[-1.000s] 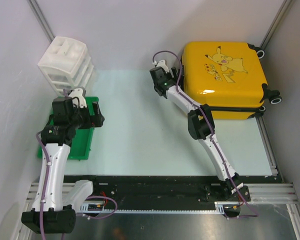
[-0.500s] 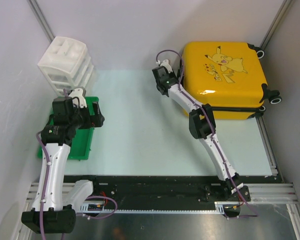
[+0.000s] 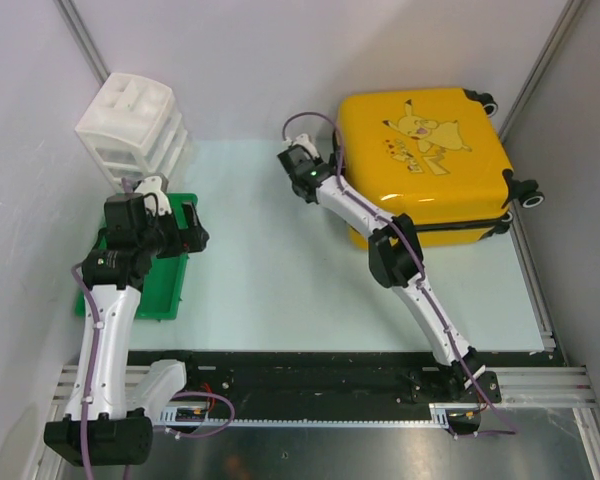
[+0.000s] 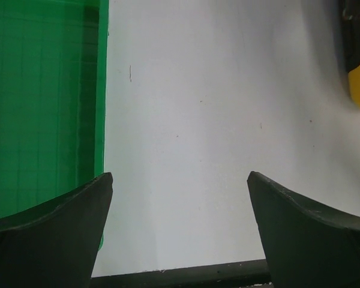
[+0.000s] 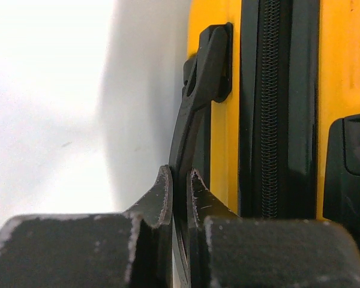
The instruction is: Open, take out, and arrange the luggage
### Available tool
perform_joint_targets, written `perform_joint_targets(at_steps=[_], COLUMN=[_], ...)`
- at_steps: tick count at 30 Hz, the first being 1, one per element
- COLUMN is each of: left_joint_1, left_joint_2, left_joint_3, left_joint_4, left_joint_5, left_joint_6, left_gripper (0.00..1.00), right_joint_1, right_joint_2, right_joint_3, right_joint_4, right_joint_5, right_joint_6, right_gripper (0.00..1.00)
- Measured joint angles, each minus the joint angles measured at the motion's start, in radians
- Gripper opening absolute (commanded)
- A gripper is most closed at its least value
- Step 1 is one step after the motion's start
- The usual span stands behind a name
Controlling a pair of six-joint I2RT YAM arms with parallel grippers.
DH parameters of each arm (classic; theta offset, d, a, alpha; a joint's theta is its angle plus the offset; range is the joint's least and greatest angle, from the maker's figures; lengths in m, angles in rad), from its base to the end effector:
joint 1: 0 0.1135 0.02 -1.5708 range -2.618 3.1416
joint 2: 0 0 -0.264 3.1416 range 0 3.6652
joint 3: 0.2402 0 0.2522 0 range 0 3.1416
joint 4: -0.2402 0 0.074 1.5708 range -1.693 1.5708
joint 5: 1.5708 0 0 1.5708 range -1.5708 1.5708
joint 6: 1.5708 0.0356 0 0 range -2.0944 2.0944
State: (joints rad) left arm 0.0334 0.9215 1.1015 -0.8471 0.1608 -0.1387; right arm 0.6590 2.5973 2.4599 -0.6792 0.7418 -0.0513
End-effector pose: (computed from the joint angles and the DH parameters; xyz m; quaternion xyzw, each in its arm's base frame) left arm 0.1765 0.0002 0.3591 -0.0421 0.8964 -0.0951 0.4308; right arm 0.4617 0.3272 0.2030 -0.1762 0.8588 -0.2189 0.4283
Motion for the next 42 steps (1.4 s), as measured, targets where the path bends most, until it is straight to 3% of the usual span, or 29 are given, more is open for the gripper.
perform_joint_targets(at_steps=[4,5,7,8,10,19,21,28,33,38,42], left_joint_1=[0.028,0.04,0.063,0.073,0.091,0.144,0.158,0.174,0.182,0.144,-0.029], left_joint_2=[0.008,0.008,0.009,0.009,0.01,0.058,0.086,0.115,0.11,0.113,0.113], left_joint_3=[0.0,0.0,0.0,0.0,0.002,0.171,0.281,0.418,0.399,0.232,0.041], left_joint_4=[0.0,0.0,0.0,0.0,0.0,-0.003,0.01,0.023,0.031,0.062,0.068], left_joint_5=[0.002,0.002,0.003,0.003,0.003,0.0,-0.001,-0.057,0.009,0.294,0.378], left_joint_6=[-0.03,-0.038,-0.047,-0.052,-0.063,-0.106,-0.134,-0.178,-0.109,0.015,0.131], left_gripper=[1.0,1.0,1.0,1.0,1.0,1.0,1.0,1.0,1.0,1.0,1.0], right_joint_1=[0.093,0.119,0.17,0.192,0.255,0.422,0.439,0.407,0.233,-0.254,-0.587], right_joint_2=[-0.01,-0.013,-0.019,-0.023,-0.036,-0.17,-0.27,-0.47,-0.697,-0.956,-1.096], right_joint_3=[-0.002,-0.002,-0.002,-0.002,-0.003,-0.024,-0.025,-0.062,-0.227,-0.491,-0.702], right_joint_4=[-0.039,-0.046,-0.06,-0.065,-0.079,-0.119,-0.112,-0.101,-0.129,-0.127,-0.169], right_joint_5=[0.0,-0.004,-0.019,-0.028,-0.079,-0.315,-0.418,-0.534,-0.738,-1.004,-1.149], right_joint_6=[0.035,0.047,0.071,0.084,0.105,0.153,0.166,0.138,0.024,-0.173,-0.47], right_gripper=[0.0,0.2,0.44,0.66,0.8,0.89,0.91,0.97,1.0,0.99,0.99])
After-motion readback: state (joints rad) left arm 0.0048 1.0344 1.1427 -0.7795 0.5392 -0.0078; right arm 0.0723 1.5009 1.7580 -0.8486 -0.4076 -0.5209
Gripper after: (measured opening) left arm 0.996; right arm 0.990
